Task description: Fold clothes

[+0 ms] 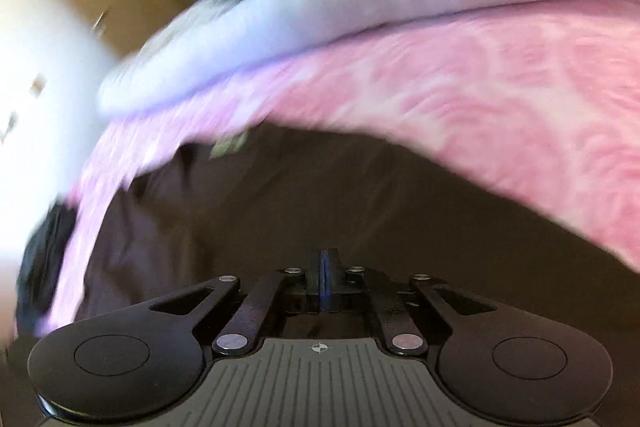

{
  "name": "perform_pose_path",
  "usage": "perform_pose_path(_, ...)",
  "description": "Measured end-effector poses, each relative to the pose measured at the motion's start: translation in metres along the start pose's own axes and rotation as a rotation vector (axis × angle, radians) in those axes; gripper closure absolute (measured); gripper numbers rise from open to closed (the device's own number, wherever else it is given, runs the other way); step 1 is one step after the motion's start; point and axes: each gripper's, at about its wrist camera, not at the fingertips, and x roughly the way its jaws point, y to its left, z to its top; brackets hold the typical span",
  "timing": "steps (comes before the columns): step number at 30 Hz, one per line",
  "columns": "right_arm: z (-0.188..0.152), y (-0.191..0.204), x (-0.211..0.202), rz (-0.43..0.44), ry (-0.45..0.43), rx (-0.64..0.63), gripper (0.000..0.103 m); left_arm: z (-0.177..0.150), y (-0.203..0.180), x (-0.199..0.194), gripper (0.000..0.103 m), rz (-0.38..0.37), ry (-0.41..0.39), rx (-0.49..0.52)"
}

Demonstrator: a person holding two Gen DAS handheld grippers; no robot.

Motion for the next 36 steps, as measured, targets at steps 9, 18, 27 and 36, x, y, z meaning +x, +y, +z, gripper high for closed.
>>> perform_pose_path(9, -0.022, 0.023, 0.012, -0.026, 0.084, -0.175, 0.101, -0.006, 0.0, 0.005, 0.067, -0.009, 0.001, 0.017)
perform_pose_path(18, -0.005, 0.003, 0.012, -0.17, 0.005, -0.061, 0.092, -0.008, 0.004, 0.01, 0.067, -0.047, 0.037, -0.006)
perform_pose_path(27, -0.087, -0.017, -0.079, -0.222, -0.09, 0.287, 0.078, 0.003, 0.014, 0.026, 0.06, -0.049, 0.072, -0.021)
perform_pose_path(36, -0.198, -0.096, -0.238, -0.599, -0.433, 0.833, 0.043, 0.009, -0.009, 0.001, 0.062, -0.106, 0.095, 0.056)
